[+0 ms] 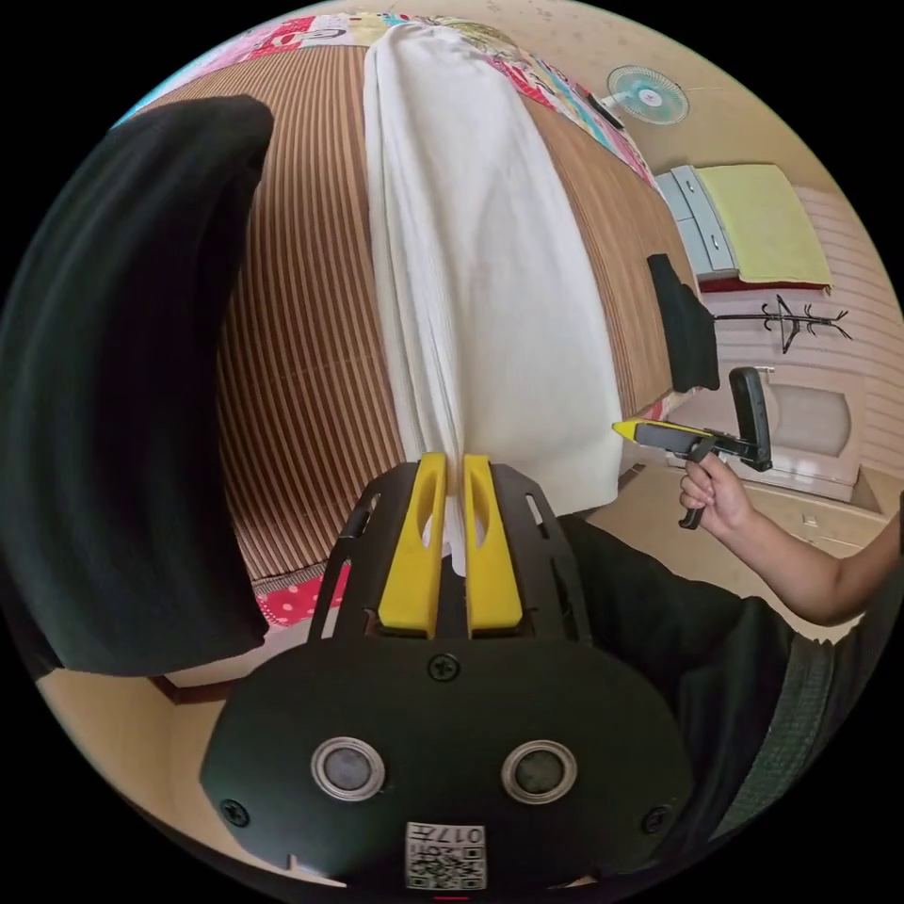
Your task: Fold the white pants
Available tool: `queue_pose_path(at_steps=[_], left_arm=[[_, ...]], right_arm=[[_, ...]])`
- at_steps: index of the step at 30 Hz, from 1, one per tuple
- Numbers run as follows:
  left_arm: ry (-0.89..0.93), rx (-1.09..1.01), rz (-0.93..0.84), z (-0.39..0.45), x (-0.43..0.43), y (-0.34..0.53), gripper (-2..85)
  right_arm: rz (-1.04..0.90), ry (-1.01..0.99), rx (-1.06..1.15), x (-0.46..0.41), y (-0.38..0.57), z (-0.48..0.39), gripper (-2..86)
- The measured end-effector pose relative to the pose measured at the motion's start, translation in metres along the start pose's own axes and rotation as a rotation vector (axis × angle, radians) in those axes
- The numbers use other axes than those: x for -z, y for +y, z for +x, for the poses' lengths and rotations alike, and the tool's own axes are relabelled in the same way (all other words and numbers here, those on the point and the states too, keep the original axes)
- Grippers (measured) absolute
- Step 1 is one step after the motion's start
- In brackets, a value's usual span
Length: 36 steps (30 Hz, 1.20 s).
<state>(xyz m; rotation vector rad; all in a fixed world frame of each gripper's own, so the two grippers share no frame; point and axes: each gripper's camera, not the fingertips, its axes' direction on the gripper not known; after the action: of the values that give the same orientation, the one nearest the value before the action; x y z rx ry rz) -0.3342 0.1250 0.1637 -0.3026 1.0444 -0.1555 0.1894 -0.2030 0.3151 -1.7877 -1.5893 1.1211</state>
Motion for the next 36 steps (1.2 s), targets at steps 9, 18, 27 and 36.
queue_pose_path(at_steps=[9,18,27,36], left_arm=[[0.037,0.062,0.134,-0.005,0.021,0.012,10.7],[0.09,-0.02,0.035,0.035,-0.017,-0.001,4.3],[0.119,-0.142,-0.408,0.094,-0.086,0.037,4.8],[0.552,0.017,0.148,0.007,-0.035,-0.05,15.1]], right_arm=[[0.022,-0.104,0.056,0.021,-0.053,0.03,8.8],[-0.067,-0.056,0.169,-0.002,-0.144,0.029,5.7],[-0.331,0.059,0.145,0.035,-0.094,0.083,3.8],[0.056,-0.316,0.007,0.098,-0.148,0.179,13.1]])
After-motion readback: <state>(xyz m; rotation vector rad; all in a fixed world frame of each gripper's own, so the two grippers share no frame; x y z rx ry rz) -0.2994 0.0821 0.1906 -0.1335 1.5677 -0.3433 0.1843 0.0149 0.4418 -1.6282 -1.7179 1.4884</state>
